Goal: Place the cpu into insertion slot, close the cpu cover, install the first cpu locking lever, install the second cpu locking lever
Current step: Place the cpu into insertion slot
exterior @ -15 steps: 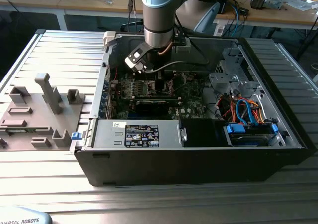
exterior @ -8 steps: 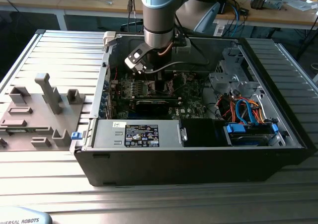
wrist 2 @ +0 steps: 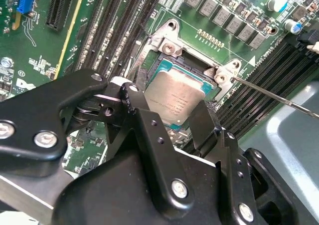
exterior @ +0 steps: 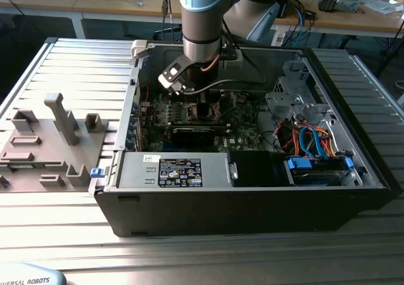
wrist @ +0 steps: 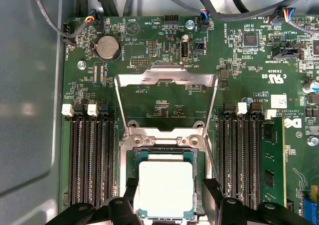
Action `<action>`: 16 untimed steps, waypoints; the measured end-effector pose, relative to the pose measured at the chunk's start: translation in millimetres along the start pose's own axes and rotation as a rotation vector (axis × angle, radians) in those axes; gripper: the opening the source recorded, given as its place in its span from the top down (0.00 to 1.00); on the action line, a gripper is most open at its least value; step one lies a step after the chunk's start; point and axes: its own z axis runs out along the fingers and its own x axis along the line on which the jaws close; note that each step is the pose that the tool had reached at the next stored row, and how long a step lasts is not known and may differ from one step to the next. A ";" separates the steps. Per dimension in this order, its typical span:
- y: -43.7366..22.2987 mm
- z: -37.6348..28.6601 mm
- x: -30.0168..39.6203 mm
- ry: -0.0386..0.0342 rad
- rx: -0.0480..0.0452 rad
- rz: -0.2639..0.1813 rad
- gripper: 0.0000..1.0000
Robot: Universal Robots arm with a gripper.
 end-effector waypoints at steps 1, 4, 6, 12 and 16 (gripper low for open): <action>0.1 -1.5 0.1 0.0001 -0.0001 0.000 0.39; 0.6 -7.9 0.3 0.0003 -0.0001 0.000 0.39; 1.1 -8.3 1.1 0.0003 0.0002 0.000 0.39; 1.5 -8.4 9.6 0.0001 0.0019 0.000 0.39; 1.9 -13.9 16.6 0.0003 0.0018 0.000 0.39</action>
